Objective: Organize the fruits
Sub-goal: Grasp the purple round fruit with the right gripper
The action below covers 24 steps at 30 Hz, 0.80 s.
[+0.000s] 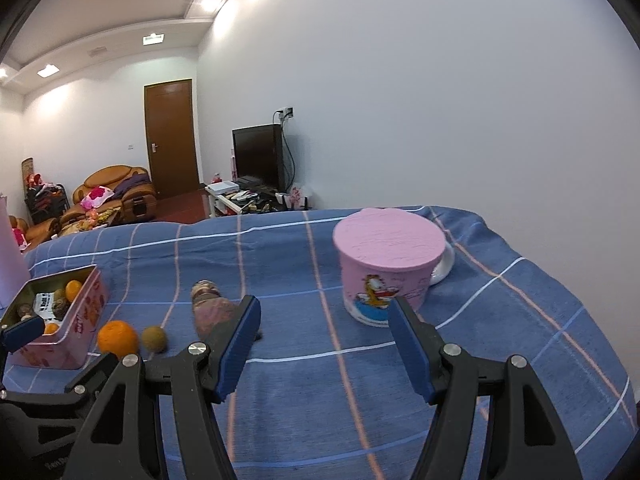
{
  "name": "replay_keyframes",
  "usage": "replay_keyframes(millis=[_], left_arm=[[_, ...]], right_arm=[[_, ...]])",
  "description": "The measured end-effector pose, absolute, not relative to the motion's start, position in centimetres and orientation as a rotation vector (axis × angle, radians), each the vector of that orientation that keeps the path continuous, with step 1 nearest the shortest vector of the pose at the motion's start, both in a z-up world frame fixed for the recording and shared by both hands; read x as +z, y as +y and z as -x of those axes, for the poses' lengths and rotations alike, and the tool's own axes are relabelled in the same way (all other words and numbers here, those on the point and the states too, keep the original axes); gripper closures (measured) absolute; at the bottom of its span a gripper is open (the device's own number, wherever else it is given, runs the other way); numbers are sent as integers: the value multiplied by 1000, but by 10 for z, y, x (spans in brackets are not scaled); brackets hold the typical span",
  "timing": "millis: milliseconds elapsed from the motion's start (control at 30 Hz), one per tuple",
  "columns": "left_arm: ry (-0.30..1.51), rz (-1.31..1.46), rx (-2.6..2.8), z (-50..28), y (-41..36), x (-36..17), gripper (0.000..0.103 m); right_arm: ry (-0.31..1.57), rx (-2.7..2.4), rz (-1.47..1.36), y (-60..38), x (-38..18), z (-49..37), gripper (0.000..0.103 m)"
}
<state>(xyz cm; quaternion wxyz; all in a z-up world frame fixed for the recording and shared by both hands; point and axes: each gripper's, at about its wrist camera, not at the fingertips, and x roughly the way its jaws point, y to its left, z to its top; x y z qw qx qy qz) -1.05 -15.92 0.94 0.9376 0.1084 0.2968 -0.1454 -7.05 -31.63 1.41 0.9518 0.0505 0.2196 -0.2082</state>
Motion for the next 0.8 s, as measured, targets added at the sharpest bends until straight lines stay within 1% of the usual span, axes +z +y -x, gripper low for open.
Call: replay_keyframes(millis=[267,500,633,667,700,800], left_arm=[[589,-223,-312,11,-169,8,2],[517,-246,-327,21,-168,11,2],[506,-258,-356,23,-169,13,2],[507,-256,-357,22,-168,14,2],[508,-255,-356,21,-167,14,2],[515,-239,-334,15,-161,16,2]], right_arm=[[444,-446,-105,-324,16,73,35],[440,-455,-75,-318,16,72,35],[442,-458,-73,-318,16,71,35],[444,-461,-73,-319,16,71,32],[445,-468,-74,-319,16,71,25],[443,-472,-76,-320,16,71,23]])
